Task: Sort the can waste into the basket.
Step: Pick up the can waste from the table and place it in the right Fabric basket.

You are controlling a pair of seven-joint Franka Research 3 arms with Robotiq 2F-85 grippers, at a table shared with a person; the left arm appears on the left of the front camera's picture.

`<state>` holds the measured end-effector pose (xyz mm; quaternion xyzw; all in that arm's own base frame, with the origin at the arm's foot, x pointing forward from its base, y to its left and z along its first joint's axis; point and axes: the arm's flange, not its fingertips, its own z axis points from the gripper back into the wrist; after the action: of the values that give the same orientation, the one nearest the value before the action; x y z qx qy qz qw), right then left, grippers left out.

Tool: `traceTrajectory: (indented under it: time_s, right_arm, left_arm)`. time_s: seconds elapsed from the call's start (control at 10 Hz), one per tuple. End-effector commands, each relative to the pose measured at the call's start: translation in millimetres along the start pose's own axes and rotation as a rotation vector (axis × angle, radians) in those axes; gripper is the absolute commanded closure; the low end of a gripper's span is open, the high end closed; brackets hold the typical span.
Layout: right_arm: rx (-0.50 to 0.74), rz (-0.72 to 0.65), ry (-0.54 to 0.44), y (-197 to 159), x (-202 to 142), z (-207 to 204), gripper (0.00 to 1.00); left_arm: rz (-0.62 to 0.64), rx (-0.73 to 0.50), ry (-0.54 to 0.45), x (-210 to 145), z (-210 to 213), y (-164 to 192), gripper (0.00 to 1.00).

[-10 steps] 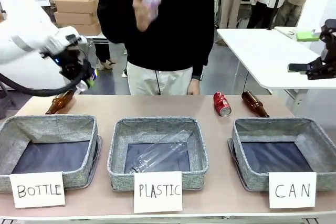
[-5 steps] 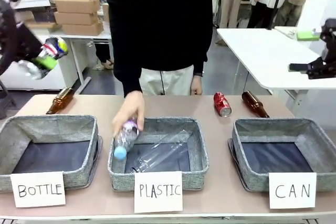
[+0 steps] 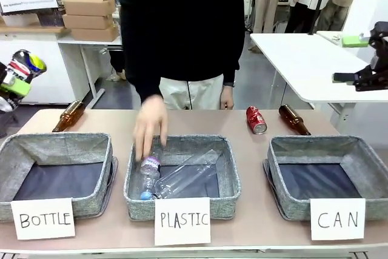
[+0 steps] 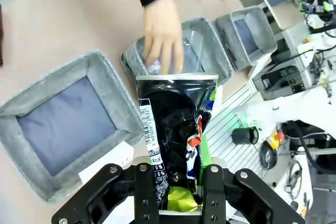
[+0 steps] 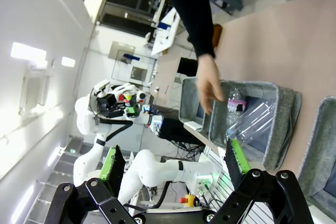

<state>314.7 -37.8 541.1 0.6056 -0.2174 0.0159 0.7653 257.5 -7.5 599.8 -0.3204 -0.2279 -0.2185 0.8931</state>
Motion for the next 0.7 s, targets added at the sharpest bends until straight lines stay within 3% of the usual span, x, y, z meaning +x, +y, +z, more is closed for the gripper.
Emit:
traceTrajectory:
  time_s: [0.0, 0.1, 0.2, 0.3, 0.4, 0.5, 0.6]
  right_arm:
    - [0.025, 0.025, -0.010, -1, 3, -2, 0.00]
    - [0.025, 0.025, -0.010, -1, 3, -2, 0.00]
    - [0.000, 0.000, 0.000, 0, 0, 0, 0.00]
    - [-0.140, 0.022, -0.112, 15, -1, 46, 0.00]
    - [-0.184, 0.048, -0.161, 23, -15, 92, 0.00]
    - [-0.237, 0.032, -0.177, 22, -40, 134, 0.00]
    - [-0.313, 0.031, -0.176, 16, -76, 170, 0.00]
  left_arm:
    - [0.011, 0.008, 0.023, 16, 2, 3, 1.00]
    - [0.000, 0.000, 0.000, 0, 0, 0, 0.72]
    - [-0.159, -0.163, 0.128, 43, -54, 13, 0.72]
    - [-0.302, -0.220, 0.245, 92, -119, 1, 0.72]
    - [-0.434, -0.217, 0.318, 132, -185, -31, 0.72]
    - [-0.570, -0.297, 0.416, 154, -243, -73, 0.72]
    - [-0.725, -0.318, 0.401, 167, -296, -118, 0.72]
